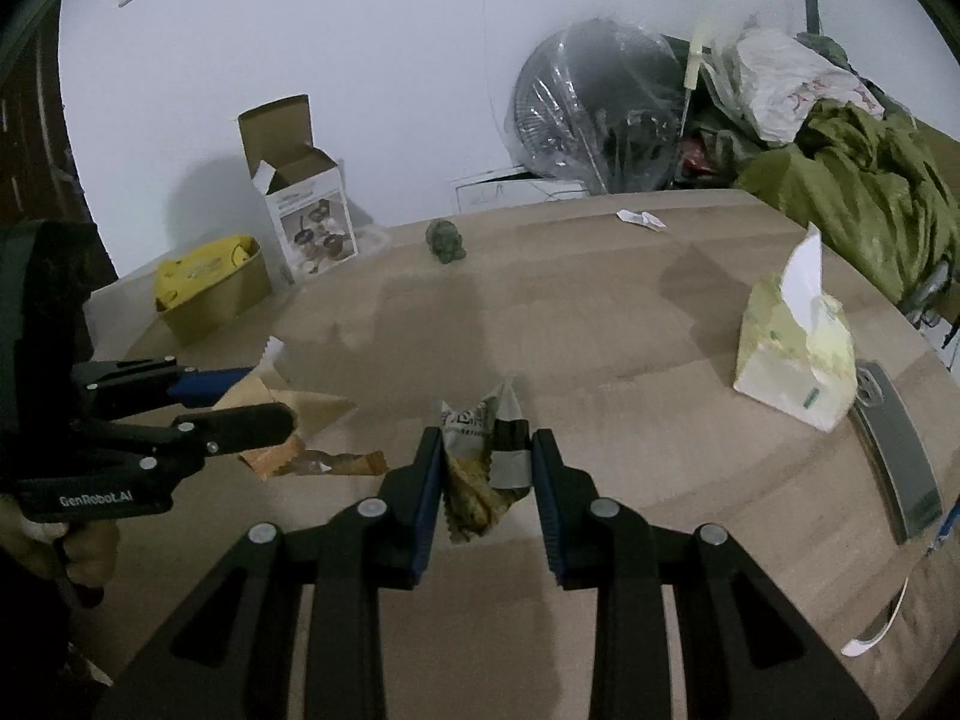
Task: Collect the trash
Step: 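Lift both held wrappers and carry them over the cream bucket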
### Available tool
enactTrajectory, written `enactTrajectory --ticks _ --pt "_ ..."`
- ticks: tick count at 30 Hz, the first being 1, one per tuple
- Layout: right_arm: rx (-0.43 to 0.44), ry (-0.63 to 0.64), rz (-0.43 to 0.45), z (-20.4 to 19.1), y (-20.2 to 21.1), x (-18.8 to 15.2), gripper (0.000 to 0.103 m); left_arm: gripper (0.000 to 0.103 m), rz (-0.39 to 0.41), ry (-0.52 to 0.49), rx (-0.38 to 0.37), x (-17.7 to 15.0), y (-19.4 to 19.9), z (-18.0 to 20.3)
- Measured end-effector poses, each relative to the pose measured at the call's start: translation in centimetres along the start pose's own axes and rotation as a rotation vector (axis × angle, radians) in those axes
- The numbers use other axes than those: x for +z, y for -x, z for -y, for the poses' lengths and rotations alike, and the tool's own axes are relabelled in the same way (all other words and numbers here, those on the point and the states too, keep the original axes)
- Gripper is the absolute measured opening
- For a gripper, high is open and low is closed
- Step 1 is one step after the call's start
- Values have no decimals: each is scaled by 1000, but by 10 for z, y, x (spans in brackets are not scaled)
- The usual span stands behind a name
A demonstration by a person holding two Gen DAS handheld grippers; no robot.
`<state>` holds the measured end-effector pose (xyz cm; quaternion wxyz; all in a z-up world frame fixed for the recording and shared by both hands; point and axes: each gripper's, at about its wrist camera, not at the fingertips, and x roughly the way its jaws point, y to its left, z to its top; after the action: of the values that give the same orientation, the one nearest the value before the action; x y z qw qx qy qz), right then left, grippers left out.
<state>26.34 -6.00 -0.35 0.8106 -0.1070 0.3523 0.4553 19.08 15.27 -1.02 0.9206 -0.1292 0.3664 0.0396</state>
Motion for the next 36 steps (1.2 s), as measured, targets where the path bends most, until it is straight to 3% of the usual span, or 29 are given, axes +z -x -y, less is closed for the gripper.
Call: enactTrajectory --ticks 27,36 --pt "-86 -29 56 -22 94 -95 27 42 72 -85 -52 -78 63 68" --pt "-146 -79 57 -9 126 -137 27 42 88 -143 -110 -94 64 108"
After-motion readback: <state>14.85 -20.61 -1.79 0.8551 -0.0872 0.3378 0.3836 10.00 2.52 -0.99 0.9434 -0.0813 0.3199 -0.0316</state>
